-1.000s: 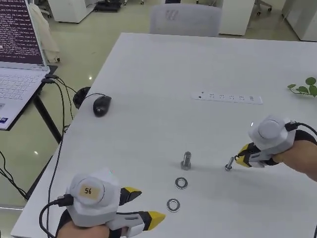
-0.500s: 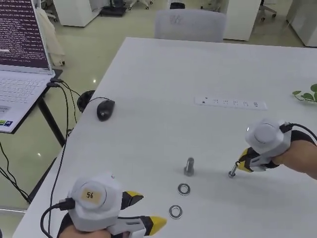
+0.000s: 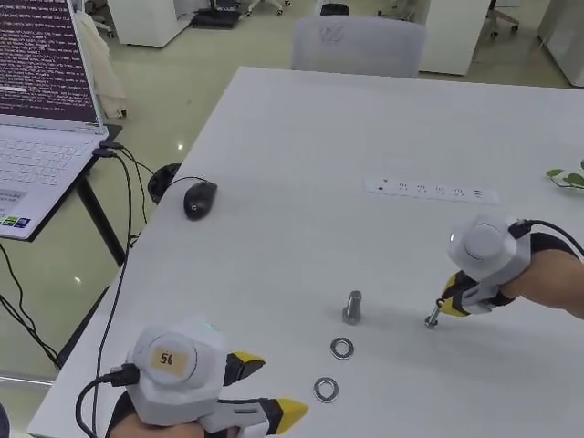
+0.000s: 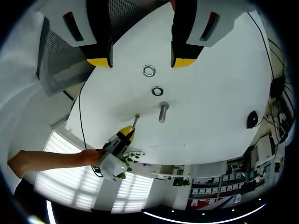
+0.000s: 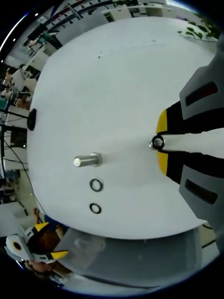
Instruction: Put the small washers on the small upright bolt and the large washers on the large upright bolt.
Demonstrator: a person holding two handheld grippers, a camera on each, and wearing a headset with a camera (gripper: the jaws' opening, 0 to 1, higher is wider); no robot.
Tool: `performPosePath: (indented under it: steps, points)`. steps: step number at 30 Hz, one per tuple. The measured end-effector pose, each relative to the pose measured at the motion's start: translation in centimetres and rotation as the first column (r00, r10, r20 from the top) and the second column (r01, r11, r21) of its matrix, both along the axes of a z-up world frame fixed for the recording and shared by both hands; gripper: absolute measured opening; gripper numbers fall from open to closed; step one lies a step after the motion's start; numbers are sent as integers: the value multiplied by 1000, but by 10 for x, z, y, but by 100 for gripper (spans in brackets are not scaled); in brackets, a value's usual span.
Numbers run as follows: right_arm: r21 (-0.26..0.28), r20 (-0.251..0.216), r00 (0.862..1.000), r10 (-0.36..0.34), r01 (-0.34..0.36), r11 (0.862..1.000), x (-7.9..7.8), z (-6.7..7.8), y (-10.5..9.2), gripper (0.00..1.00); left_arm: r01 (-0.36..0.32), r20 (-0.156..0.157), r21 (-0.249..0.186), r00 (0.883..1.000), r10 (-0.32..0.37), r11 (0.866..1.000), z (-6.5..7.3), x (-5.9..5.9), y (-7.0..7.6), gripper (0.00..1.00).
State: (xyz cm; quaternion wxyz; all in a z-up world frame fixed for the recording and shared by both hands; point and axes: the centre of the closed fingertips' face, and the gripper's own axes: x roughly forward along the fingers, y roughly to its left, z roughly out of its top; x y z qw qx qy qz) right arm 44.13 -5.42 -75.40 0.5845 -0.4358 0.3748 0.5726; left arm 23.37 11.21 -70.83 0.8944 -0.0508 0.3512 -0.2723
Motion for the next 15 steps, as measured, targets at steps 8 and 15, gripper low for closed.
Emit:
performPosePath:
  steps: [8,15]
  points:
    - [-14,-6,1000,4,-4,1000,1,-5,0,13,-8,-2,-1,1000,8,1000,-1,0,2,49]
    - [-27,-8,1000,8,-8,1000,1,-11,0,13,-8,-2,-1,1000,8,1000,-1,0,1,49]
